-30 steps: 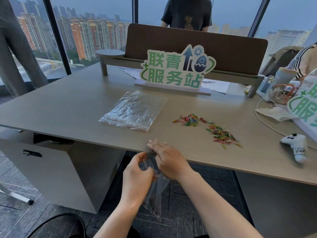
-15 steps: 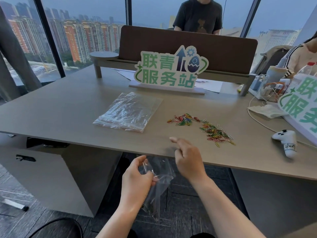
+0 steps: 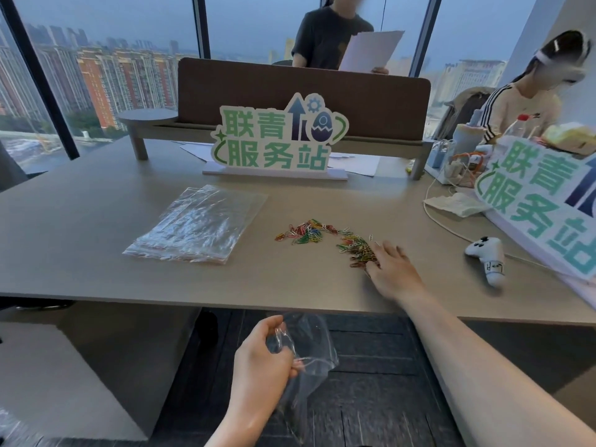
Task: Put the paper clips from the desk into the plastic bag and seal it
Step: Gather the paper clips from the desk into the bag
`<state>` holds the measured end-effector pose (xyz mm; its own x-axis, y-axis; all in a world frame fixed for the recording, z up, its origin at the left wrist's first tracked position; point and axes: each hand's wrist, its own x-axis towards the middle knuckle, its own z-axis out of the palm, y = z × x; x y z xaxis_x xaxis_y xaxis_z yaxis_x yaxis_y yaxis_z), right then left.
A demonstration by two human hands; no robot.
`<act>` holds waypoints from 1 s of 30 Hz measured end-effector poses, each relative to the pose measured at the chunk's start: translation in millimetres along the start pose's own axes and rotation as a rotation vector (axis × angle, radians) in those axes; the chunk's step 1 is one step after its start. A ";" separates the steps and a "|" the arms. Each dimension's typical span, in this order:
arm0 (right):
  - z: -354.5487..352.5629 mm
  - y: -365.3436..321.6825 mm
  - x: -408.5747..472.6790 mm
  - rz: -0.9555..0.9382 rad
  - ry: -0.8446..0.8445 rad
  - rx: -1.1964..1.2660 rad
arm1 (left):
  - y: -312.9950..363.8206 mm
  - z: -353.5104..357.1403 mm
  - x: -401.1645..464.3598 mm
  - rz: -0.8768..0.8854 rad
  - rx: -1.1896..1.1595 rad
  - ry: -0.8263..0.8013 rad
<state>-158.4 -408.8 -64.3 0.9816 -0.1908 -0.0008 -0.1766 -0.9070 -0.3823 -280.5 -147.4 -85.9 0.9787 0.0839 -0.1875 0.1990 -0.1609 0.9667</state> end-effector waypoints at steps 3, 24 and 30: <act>-0.7 1.1 10.3 -0.025 -0.051 -0.004 | -1.3 11.1 3.5 -0.016 0.010 -0.020; 15.1 -35.7 -45.1 -0.254 -0.042 0.221 | 7.2 42.3 4.9 0.049 0.017 -0.054; 9.1 -9.8 -48.6 -0.180 0.051 0.104 | 8.5 41.7 6.1 0.068 0.009 -0.066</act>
<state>-203.6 -387.2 -68.9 0.9913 -0.0500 0.1220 0.0126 -0.8851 -0.4652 -270.7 -189.3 -86.1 0.9911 0.0078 -0.1327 0.1320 -0.1733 0.9760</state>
